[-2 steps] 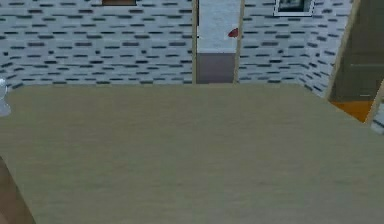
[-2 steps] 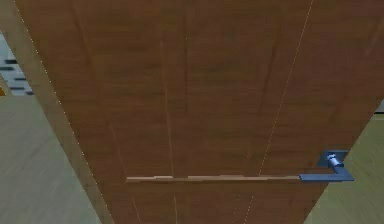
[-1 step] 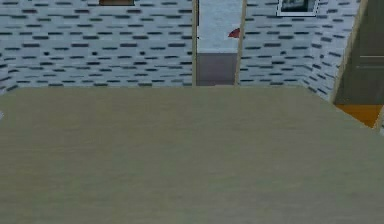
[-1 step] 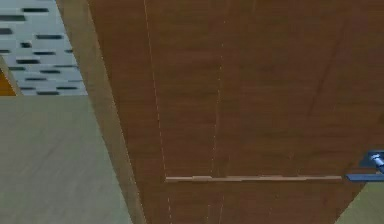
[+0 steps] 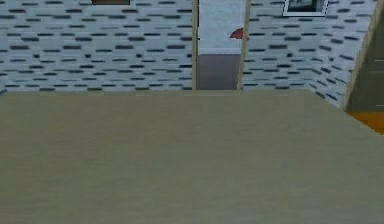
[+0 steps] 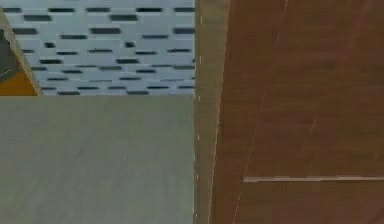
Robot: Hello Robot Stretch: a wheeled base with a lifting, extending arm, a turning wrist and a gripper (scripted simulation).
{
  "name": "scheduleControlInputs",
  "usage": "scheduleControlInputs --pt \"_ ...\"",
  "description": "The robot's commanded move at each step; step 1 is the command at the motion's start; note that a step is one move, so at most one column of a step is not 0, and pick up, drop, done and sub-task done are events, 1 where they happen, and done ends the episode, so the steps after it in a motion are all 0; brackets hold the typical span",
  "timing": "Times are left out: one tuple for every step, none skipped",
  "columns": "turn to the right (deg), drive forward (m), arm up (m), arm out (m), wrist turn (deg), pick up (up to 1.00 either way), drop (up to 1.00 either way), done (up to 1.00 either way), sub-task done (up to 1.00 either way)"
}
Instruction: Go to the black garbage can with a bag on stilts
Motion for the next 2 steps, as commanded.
scheduleControlInputs --pt "42.0 0.0 0.0 0.0 0.0 0.0 0.0 0.0 0.0" --pt "0.0 1.0 0.0 0.0 0.0 0.0 0.0 0.0 0.0"
